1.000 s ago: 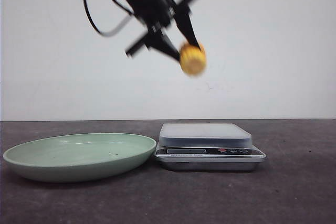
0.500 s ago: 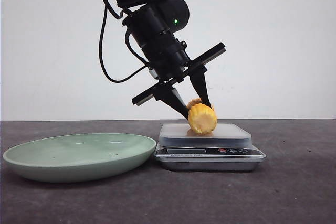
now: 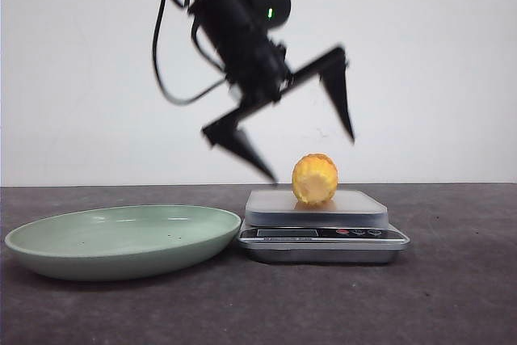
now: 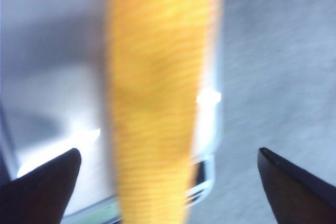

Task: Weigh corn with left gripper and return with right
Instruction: 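Lower the corn onto the scale and open the left gripper, then withdraw the left gripper upward away from the scale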

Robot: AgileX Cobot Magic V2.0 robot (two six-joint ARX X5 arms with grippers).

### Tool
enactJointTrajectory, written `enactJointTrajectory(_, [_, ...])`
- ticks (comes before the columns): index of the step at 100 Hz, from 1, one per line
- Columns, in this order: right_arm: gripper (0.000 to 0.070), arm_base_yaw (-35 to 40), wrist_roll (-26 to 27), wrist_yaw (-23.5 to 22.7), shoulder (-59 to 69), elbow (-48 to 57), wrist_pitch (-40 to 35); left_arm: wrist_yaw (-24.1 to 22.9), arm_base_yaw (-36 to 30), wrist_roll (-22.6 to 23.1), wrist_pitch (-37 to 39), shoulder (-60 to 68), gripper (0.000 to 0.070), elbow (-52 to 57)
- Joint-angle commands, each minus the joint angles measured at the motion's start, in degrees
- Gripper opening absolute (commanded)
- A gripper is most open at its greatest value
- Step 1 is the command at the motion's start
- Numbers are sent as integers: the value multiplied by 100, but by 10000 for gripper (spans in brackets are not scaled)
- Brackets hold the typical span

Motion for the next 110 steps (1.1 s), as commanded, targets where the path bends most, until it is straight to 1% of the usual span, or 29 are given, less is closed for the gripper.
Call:
enactJointTrajectory(1, [700, -2, 61, 22, 37, 48, 22, -146, -44, 376, -70, -114, 700, 588])
enactJointTrajectory(13, [700, -2, 63, 44, 37, 48, 20, -516, -44, 748, -402, -452, 700, 1346])
enactJointTrajectory(27, [700, -2, 61, 50, 37, 48, 22, -584, -50, 1027, -848, -1130, 700, 1934])
enactJointTrajectory(36, [700, -2, 63, 153, 39, 48, 31, -667, -55, 1239, -938, -1735, 700, 1987])
enactJointTrajectory(50, [700, -2, 61, 170, 39, 46, 79, -1158, -66, 1624, -1296, -2688, 700, 1987])
enactJointTrajectory(58, [700, -2, 61, 168, 39, 46, 85, -1412, -66, 1862, -1703, -3185, 700, 1987])
enactJointTrajectory(73, [700, -2, 61, 166, 79, 46, 87, -1899, -66, 2197, -2706, -4039, 700, 1987])
enactJointTrajectory(80, [700, -2, 61, 153, 129, 46, 114, -2131, -66, 2280, -3112, -4419, 700, 1987])
enactJointTrajectory(88, [700, 0, 77, 136, 212, 46, 219, -2212, -66, 2310, -3480, -4837, 700, 1987])
enactJointTrajectory(94, [700, 0, 177, 109, 310, 46, 350, -2223, -66, 2310, -3541, -5145, 700, 1974])
enactJointTrajectory(101, [700, 4, 348, -22, 444, 46, 557, -2245, -63, 2310, -3539, -5508, 700, 1969])
enactJointTrajectory(110, [700, 7, 664, -184, 684, 46, 911, -2518, -63, 2328, -3539, -5884, 700, 1969])
